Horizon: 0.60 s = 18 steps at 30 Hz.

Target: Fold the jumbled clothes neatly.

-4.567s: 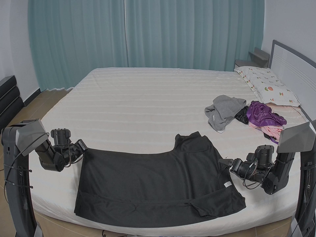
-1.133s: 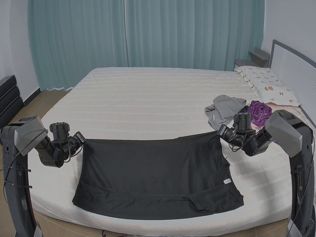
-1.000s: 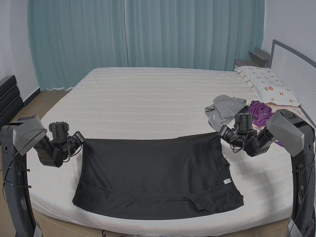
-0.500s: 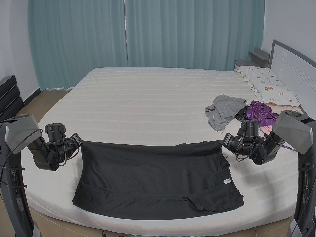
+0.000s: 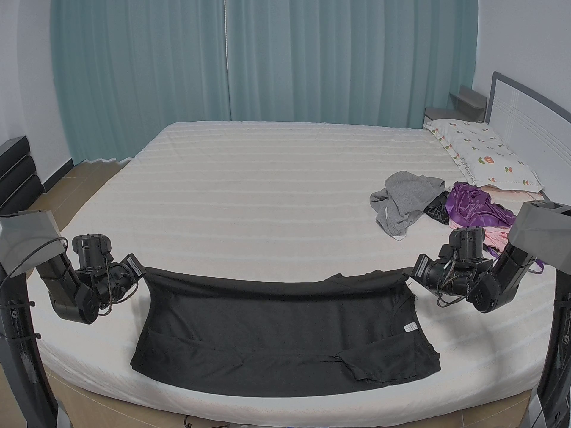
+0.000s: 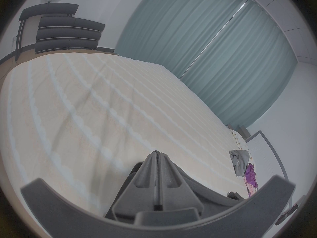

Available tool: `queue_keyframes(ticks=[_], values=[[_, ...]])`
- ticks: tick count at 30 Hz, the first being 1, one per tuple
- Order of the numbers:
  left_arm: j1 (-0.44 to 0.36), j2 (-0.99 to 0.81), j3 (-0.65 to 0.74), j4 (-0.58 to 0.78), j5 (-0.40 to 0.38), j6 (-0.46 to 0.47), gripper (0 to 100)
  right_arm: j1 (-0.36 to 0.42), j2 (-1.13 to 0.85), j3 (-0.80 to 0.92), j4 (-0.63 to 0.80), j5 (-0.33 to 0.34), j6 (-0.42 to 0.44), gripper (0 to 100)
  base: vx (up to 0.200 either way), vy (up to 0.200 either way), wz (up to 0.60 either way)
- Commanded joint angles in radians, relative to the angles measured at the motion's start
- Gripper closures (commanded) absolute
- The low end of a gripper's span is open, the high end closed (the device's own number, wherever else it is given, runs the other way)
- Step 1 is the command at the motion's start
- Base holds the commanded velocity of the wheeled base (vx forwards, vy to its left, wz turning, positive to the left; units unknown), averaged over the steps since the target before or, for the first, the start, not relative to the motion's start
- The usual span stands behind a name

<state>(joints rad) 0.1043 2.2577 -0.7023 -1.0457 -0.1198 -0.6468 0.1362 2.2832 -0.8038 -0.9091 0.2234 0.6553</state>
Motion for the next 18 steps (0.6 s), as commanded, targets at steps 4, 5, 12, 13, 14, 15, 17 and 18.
queue_keyframes(ticks=[4,5,12,13,14,15,17,18], values=[[-0.001,-0.066,0.113,-0.005,0.002,0.053,100,-0.015,-0.048,0.164,-0.094,0.051,-0.008,100,0.0,0.0,0.0],[-0.001,-0.066,0.113,-0.005,0.002,0.053,100,-0.015,-0.048,0.164,-0.094,0.051,-0.008,100,0.0,0.0,0.0],[-0.005,-0.055,0.218,-0.007,0.0,0.082,100,-0.017,-0.034,0.291,-0.137,0.088,-0.04,100,0.0,0.0,0.0],[-0.005,-0.053,0.225,-0.007,-0.001,0.082,100,-0.02,-0.034,0.305,-0.137,0.096,-0.046,100,0.0,0.0,0.0],[-0.005,-0.052,0.23,-0.007,-0.003,0.081,100,-0.024,-0.033,0.316,-0.137,0.102,-0.054,100,0.0,0.0,0.0],[-0.005,-0.049,0.233,-0.007,-0.003,0.081,100,-0.027,-0.031,0.324,-0.135,0.105,-0.06,100,0.0,0.0,0.0],[-0.005,-0.035,0.236,-0.005,-0.001,0.082,100,-0.03,-0.021,0.336,-0.137,0.108,-0.075,100,0.0,0.0,0.0],[-0.005,-0.032,0.236,-0.005,-0.003,0.082,100,-0.032,-0.014,0.339,-0.137,0.108,-0.08,100,0.0,0.0,0.0]])
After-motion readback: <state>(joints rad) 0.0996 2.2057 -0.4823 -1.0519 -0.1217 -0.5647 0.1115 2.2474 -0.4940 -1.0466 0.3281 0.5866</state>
